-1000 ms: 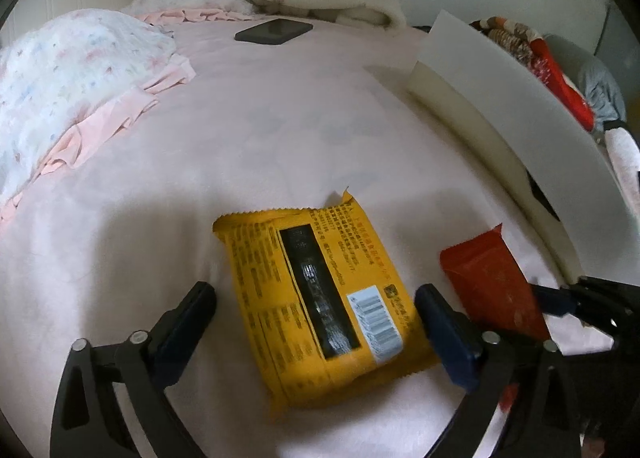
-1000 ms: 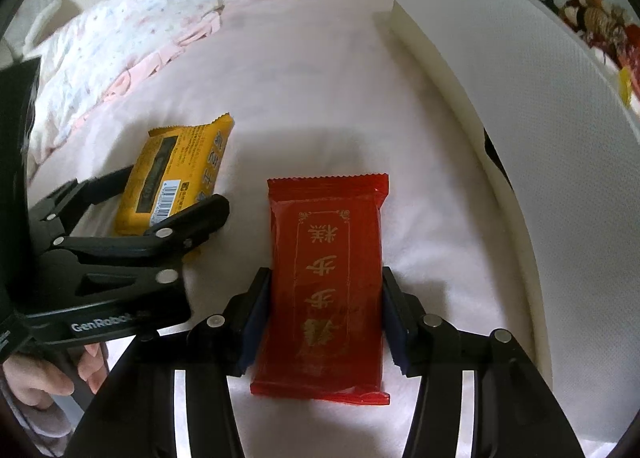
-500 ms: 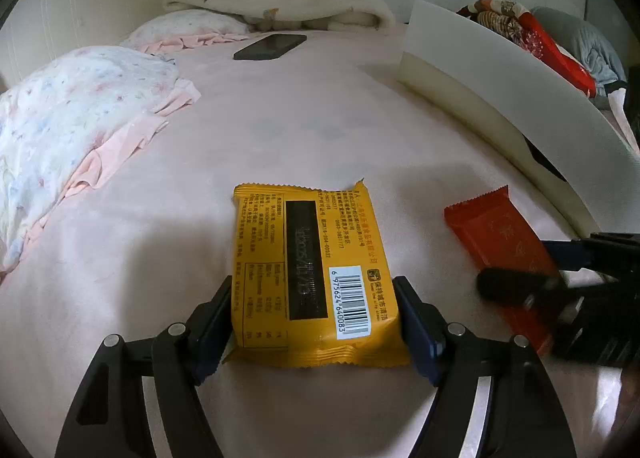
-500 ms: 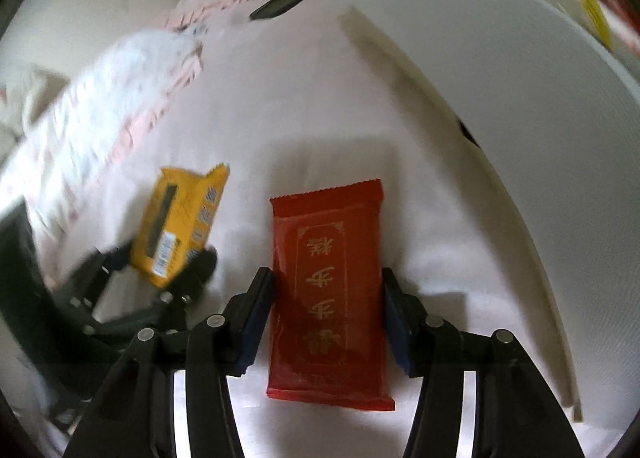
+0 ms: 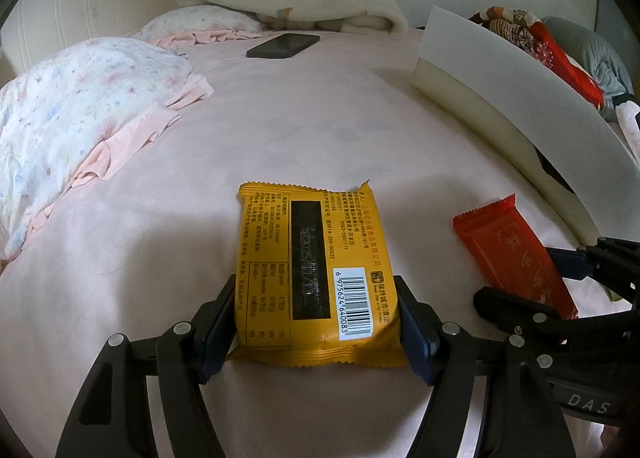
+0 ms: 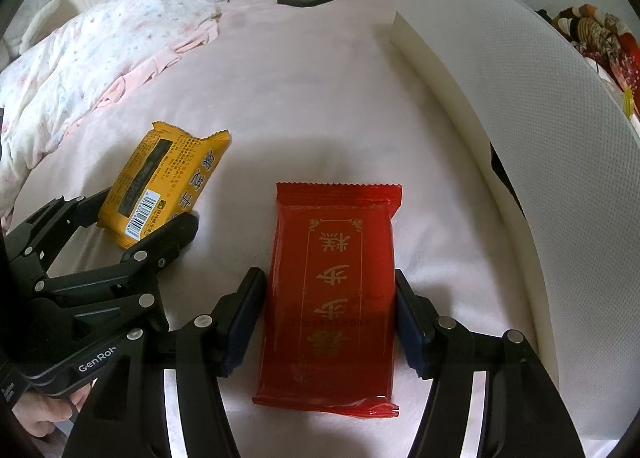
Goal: Organize objects
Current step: 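Lift the yellow snack pack with the left gripper while the right gripper lifts the red packet, then lower both packs into the white box and open both grippers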
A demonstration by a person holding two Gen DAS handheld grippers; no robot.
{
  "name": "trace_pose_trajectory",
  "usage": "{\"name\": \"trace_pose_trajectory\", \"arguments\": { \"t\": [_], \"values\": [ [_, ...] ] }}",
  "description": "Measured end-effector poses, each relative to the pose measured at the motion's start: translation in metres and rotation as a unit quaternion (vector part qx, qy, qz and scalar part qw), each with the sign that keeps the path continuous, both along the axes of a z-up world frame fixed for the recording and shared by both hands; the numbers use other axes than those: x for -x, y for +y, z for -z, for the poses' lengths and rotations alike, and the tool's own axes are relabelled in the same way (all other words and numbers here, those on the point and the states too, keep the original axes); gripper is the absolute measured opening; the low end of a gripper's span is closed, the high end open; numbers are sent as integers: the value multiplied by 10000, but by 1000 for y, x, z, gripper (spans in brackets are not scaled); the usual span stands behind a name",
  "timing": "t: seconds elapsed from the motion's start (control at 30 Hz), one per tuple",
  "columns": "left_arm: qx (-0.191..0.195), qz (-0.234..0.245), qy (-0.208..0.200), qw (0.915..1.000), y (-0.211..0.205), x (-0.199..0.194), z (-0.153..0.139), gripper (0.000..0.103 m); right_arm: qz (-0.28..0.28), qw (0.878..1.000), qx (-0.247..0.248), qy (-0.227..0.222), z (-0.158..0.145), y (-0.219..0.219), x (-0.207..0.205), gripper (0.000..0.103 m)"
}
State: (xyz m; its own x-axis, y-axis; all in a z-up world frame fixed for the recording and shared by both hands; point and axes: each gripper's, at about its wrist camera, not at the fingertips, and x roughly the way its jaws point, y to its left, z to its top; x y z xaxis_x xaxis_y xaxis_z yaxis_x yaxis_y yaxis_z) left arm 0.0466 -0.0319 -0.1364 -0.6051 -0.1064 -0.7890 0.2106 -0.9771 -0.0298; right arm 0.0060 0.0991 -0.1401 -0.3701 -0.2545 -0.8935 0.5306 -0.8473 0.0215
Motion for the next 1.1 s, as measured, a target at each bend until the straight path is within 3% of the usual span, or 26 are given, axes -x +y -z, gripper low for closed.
{"name": "trace_pose_trajectory", "arguments": {
  "t": [0.23, 0.33, 0.5, 0.67, 0.8, 0.83, 1.0, 1.1],
  "values": [
    [20, 7, -4, 10000, 0, 0, 0, 69, 8, 9999, 17, -100, -4, 8, 1, 61],
    [-44, -9, 6, 10000, -1, 0, -1, 69, 76, 9999, 69, -39, -1, -8, 15, 49],
    [-342, -13, 17, 9994, -5, 2, -9, 68, 169, 9991, 379, -127, -8, -1, 26, 48],
    [-305, 89, 289, 9991, 0, 5, -45, 68, 418, 9924, 1154, -103, -29, 19, 37, 48],
    [-102, 307, 357, 9988, 8, 4, -79, 68, 480, 9863, 1561, 235, -58, 43, 39, 48],
    [-111, 338, 365, 9987, 10, 3, -87, 68, 492, 9840, 1688, 284, -60, 22, 50, 48],
    [-305, 544, 413, 9972, 31, 13, -119, 68, 694, 9681, 2344, 540, -95, 50, 55, 48],
    [-421, 728, 488, 9953, 52, 27, -140, 68, 996, 9589, 2596, 561, -99, 62, 59, 48]
  ]
}}
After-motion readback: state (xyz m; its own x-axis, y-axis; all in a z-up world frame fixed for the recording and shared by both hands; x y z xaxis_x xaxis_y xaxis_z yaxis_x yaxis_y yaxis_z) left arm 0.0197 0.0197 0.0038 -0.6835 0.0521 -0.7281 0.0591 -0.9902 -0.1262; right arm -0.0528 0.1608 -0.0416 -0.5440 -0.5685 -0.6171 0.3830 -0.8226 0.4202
